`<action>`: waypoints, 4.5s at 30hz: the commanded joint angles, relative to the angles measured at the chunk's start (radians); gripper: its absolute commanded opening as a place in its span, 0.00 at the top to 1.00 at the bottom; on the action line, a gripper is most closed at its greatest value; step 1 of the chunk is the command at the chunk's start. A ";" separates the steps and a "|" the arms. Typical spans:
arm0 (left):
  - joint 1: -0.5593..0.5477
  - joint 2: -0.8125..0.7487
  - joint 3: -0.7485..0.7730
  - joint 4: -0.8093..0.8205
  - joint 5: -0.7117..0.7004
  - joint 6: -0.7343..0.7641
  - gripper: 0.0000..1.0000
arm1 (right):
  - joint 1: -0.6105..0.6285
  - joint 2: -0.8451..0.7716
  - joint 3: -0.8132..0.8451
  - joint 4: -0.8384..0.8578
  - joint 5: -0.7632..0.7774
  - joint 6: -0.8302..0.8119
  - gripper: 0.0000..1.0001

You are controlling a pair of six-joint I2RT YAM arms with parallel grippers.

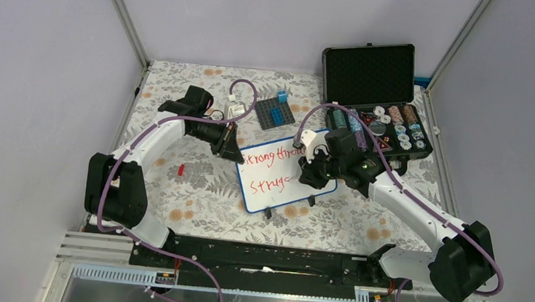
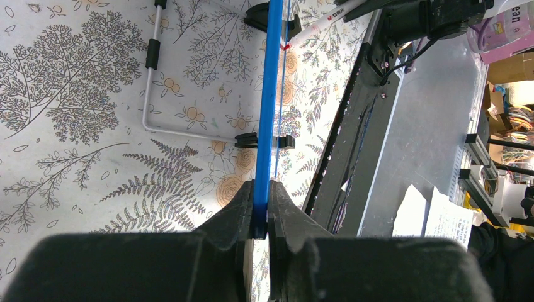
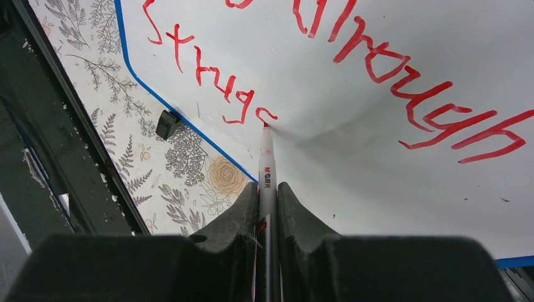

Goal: Write a sentence on the whiteboard

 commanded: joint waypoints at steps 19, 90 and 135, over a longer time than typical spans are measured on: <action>-0.004 0.013 0.024 0.026 -0.061 0.047 1.00 | -0.015 -0.001 0.046 0.017 0.037 -0.026 1.00; -0.004 0.005 0.026 0.025 -0.069 0.048 1.00 | -0.135 -0.047 0.066 -0.152 -0.194 -0.037 1.00; -0.008 0.023 0.032 0.025 -0.067 0.044 1.00 | -0.151 -0.005 0.018 0.067 -0.153 0.016 1.00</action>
